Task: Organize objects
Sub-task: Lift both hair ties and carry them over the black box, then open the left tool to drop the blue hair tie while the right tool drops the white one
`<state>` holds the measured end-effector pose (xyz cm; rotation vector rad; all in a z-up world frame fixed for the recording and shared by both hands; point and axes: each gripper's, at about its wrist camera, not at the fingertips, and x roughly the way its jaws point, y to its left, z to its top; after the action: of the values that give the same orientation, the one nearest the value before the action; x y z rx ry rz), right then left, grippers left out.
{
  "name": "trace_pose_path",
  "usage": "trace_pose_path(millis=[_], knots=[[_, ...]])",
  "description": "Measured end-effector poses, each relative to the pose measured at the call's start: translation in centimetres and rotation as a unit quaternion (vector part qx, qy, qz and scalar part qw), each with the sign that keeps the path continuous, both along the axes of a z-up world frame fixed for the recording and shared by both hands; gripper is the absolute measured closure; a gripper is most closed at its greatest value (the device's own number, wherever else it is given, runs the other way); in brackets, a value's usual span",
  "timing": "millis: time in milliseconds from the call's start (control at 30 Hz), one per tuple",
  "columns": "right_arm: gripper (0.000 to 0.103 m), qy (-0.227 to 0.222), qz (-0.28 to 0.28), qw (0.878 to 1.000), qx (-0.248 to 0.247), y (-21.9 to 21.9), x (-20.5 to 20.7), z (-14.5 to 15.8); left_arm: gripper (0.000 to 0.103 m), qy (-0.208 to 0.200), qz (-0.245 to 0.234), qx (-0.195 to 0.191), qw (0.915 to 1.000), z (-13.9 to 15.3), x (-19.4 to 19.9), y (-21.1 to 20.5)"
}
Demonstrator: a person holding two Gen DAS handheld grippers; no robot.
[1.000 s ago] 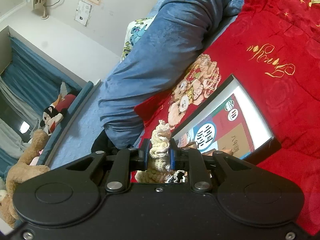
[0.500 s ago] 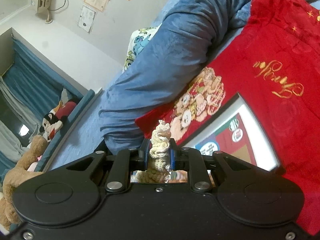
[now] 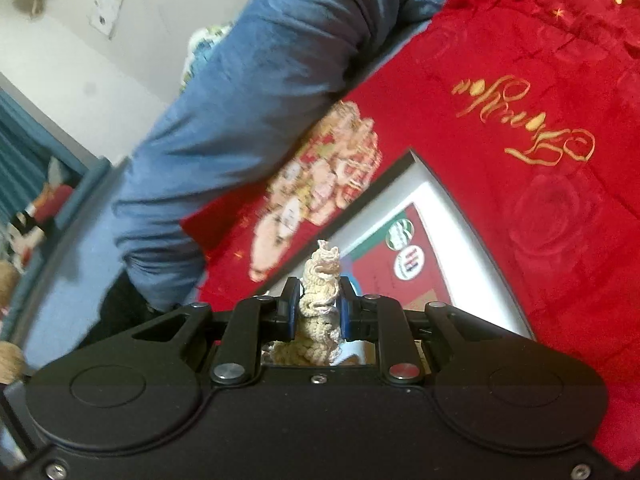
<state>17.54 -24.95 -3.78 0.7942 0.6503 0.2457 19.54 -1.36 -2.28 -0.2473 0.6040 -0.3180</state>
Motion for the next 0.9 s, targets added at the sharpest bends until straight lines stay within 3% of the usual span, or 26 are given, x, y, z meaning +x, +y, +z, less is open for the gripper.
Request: trace_pose_path(millis=[300,400,433,500,733,900], knots=[[0.081,0.027,-0.003,0.999,-0.037,2.0,1.3,-2.1,0.087,0.015,0.003,-0.005,0.9999,-1.3,0.0,0.1],[0.079,0.029,0.001,0.999,-0.040,2.4,1.1,-2.2,0.076,0.020,0.007,-0.017,0.9996,-1.4,-0.2,0.6],[0.078,0.030,0.001,0.999,-0.040,2.5,1.0,-2.2,0.064,0.019,0.010,-0.016,0.9996,-1.3,-0.3,0.6],[0.075,0.029,0.000,0.999,-0.040,2.5,0.9,-2.1,0.062,0.014,0.016,-0.008,0.9997,-1.1,-0.4,0.6],[0.057,0.010,-0.011,1.000,-0.010,1.6,-0.1,-1.0,0.037,-0.009,0.016,0.004,0.9998,1.5,-1.7,1.7],[0.050,0.005,-0.020,1.000,0.000,1.8,-1.4,0.0,0.031,-0.028,0.019,0.019,0.9993,4.0,-3.8,3.3]])
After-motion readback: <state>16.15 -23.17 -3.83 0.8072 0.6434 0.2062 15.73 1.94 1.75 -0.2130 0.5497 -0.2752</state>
